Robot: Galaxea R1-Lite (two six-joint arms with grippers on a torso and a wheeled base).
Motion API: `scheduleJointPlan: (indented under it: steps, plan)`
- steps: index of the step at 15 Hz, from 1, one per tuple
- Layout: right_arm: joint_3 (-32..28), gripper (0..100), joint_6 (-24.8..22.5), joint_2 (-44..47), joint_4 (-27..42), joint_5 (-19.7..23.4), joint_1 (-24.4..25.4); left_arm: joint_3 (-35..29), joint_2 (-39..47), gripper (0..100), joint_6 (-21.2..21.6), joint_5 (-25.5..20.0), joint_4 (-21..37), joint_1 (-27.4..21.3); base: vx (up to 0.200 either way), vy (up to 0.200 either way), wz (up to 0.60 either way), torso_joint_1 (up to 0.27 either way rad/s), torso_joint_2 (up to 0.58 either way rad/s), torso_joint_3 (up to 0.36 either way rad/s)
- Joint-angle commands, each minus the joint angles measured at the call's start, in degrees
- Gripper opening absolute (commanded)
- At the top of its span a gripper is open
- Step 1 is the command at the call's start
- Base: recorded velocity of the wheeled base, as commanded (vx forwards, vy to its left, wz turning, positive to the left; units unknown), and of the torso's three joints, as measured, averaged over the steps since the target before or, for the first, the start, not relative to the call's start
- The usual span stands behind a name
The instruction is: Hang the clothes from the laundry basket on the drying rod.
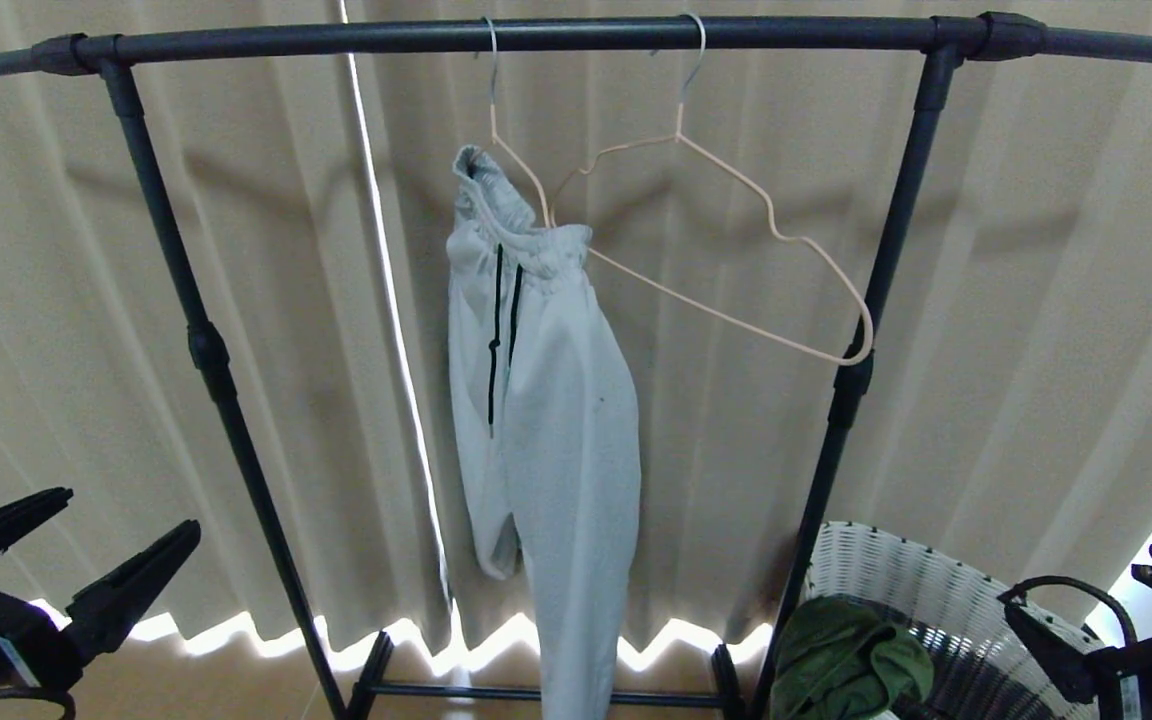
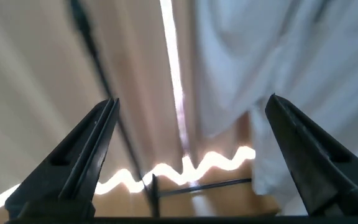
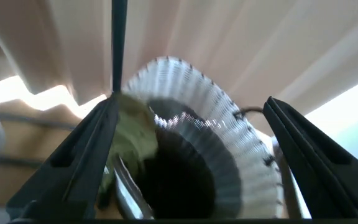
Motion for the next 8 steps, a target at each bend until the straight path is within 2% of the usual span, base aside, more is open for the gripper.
scheduleJointPlan:
  steps: [1, 2, 4, 5, 7, 8]
  plan:
    - [1.79, 100, -3.57, 0.06, 0.36, 0.12, 0.02, -2.46, 2.54, 100, 0.61, -0.12, 2.17, -4.57, 0.000, 0.000, 0.00, 0.000, 0.00, 0.000]
    - [1.79, 100, -4.45, 0.59, 1.07, 0.12, 0.02, -3.87, 3.68, 100, 0.87, -0.04, 4.19, -5.53, 0.000, 0.000, 0.00, 0.000, 0.00, 0.000]
    - [-1.46, 100, -5.07, 4.37, 5.81, 0.12, 0.02, -11.34, 8.08, 100, 0.61, -0.12, 15.26, -6.06, 0.000, 0.000, 0.00, 0.000, 0.00, 0.000]
    - [-3.48, 100, -5.07, 7.00, 7.75, 0.12, 0.02, -13.63, 8.60, 100, 0.34, -0.12, 18.69, -6.06, 0.000, 0.000, 0.00, 0.000, 0.00, 0.000]
    - [-5.94, 100, -4.98, 12.01, 9.24, 0.65, 0.55, -14.94, 8.52, 100, 0.34, -0.12, 22.38, -6.06, 0.000, 0.000, 0.00, 0.000, 0.00, 0.000]
    - [-8.93, 100, -4.98, 18.25, 9.24, 1.00, 1.07, -14.42, 8.34, 100, 0.26, -0.12, 23.35, -6.85, 0.000, 0.000, 0.00, 0.000, 0.00, 0.000]
